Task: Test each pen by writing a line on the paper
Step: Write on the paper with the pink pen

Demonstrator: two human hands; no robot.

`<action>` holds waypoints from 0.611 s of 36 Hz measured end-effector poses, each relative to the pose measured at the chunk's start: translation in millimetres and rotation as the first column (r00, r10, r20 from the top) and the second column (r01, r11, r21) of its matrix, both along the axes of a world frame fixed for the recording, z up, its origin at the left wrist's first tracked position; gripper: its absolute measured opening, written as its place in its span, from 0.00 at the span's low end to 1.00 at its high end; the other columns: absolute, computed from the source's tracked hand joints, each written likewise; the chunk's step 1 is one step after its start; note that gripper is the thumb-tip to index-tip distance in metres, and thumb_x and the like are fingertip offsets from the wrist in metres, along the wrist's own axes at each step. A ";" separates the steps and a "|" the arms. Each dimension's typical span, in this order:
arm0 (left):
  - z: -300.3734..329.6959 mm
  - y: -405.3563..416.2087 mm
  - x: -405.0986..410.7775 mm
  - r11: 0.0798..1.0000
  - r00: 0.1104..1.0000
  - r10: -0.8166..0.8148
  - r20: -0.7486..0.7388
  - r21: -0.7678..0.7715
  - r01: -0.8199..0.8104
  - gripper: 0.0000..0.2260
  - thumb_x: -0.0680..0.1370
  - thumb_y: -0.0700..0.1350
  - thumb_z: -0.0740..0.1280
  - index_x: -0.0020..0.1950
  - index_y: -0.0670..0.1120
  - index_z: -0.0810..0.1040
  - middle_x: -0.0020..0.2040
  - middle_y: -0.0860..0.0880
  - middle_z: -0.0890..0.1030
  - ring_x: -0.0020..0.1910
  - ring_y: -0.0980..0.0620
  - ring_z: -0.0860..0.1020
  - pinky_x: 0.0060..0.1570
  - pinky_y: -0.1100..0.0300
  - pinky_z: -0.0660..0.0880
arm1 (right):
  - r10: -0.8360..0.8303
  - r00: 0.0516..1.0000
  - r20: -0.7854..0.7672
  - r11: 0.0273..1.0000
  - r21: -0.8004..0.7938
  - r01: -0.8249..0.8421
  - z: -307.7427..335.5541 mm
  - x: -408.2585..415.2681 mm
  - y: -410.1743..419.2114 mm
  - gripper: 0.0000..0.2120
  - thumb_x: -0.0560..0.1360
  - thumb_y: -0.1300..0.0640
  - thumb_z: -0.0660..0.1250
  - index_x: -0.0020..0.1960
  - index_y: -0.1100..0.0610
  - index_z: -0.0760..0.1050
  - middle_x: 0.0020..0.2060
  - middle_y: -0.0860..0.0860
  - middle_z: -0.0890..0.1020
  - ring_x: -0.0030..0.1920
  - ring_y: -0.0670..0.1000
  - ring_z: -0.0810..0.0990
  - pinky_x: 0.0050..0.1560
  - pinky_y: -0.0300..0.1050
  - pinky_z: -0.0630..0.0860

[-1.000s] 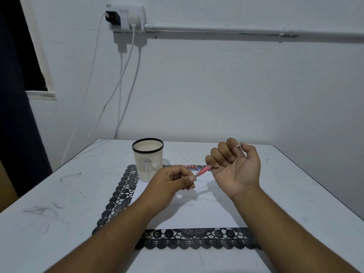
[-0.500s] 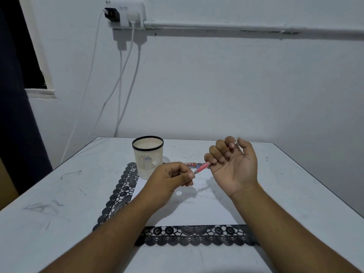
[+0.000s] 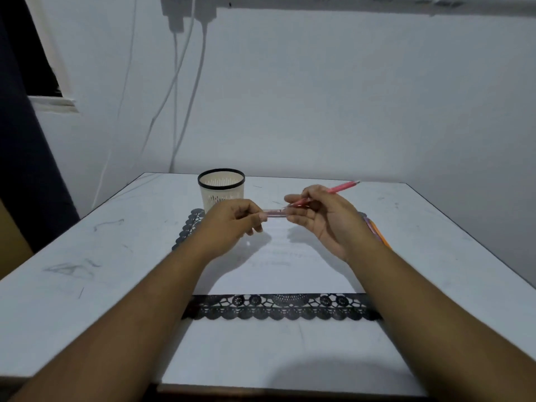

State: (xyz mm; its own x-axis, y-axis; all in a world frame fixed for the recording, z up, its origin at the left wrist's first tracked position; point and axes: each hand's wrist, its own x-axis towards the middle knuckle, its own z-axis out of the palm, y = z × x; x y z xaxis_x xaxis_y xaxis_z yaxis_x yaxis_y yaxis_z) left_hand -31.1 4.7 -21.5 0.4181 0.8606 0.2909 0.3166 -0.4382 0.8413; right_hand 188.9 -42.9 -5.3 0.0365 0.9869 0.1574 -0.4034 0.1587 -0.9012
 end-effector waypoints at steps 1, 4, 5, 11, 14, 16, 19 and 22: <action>1.1 3.7 -5.4 1.000 0.998 0.017 -0.057 -0.004 -0.017 0.07 0.82 0.45 0.70 0.45 0.47 0.84 0.39 0.49 0.86 0.36 0.56 0.79 0.39 0.61 0.74 | -0.030 0.999 0.017 1.000 0.003 0.030 -1.3 5.4 2.5 0.11 0.86 0.63 0.59 0.47 0.62 0.75 0.46 0.62 0.85 0.42 0.58 0.85 0.43 0.47 0.85; 2.3 10.8 -20.1 0.997 0.974 0.037 -0.222 -0.053 -0.050 0.11 0.83 0.45 0.67 0.42 0.46 0.84 0.34 0.50 0.84 0.31 0.56 0.78 0.37 0.58 0.73 | -0.089 0.984 0.155 0.996 -0.006 0.091 -9.0 18.8 8.3 0.10 0.84 0.67 0.61 0.46 0.61 0.77 0.39 0.58 0.84 0.39 0.56 0.81 0.40 0.46 0.82; 0.2 13.1 -23.6 0.996 0.957 0.046 -0.285 -0.058 -0.065 0.12 0.83 0.46 0.67 0.41 0.46 0.84 0.33 0.50 0.84 0.30 0.56 0.78 0.37 0.57 0.74 | -0.095 0.973 0.208 0.995 -0.014 0.100 -11.7 21.6 9.1 0.10 0.83 0.68 0.60 0.47 0.61 0.77 0.39 0.58 0.84 0.39 0.55 0.81 0.40 0.45 0.82; -11.6 14.7 -22.5 0.991 0.871 0.072 -0.486 -0.064 -0.118 0.17 0.82 0.49 0.68 0.34 0.46 0.82 0.31 0.51 0.83 0.41 0.45 0.84 0.45 0.53 0.80 | -0.034 0.932 0.360 0.998 -0.042 0.052 -21.4 22.7 10.7 0.11 0.77 0.71 0.65 0.42 0.61 0.82 0.43 0.61 0.83 0.45 0.57 0.83 0.49 0.45 0.82; -8.6 9.8 -18.4 0.994 0.833 0.093 -0.545 0.001 -0.110 0.16 0.82 0.50 0.67 0.36 0.48 0.82 0.34 0.53 0.83 0.41 0.53 0.81 0.40 0.59 0.74 | 0.049 0.885 0.463 0.997 -0.079 -0.014 -30.4 21.2 0.7 0.08 0.70 0.68 0.70 0.41 0.57 0.82 0.46 0.61 0.84 0.48 0.57 0.84 0.54 0.47 0.81; -9.3 8.2 -16.5 0.994 0.818 0.099 -0.567 0.017 -0.109 0.15 0.82 0.50 0.66 0.39 0.46 0.83 0.38 0.51 0.83 0.41 0.54 0.79 0.37 0.60 0.70 | 0.134 0.872 0.470 0.988 -0.137 -0.078 -41.1 22.8 -9.9 0.08 0.71 0.70 0.69 0.42 0.59 0.81 0.47 0.63 0.82 0.48 0.59 0.83 0.55 0.50 0.81; -11.8 4.2 -12.0 0.991 0.780 0.136 -0.611 0.082 -0.109 0.15 0.83 0.48 0.64 0.42 0.42 0.82 0.40 0.49 0.81 0.39 0.54 0.76 0.34 0.59 0.66 | 0.176 0.878 0.445 0.978 -0.180 -0.105 -51.2 25.2 -22.5 0.08 0.74 0.75 0.68 0.44 0.63 0.78 0.45 0.65 0.81 0.48 0.61 0.82 0.53 0.50 0.81; -11.8 -1.0 -3.2 0.990 0.786 0.130 -0.604 0.124 -0.068 0.16 0.83 0.48 0.64 0.41 0.40 0.80 0.39 0.47 0.80 0.39 0.52 0.75 0.34 0.59 0.65 | 0.113 0.887 0.448 0.989 -0.132 -0.059 -50.8 23.8 -26.2 0.09 0.76 0.76 0.66 0.45 0.65 0.77 0.41 0.63 0.81 0.46 0.59 0.83 0.47 0.47 0.83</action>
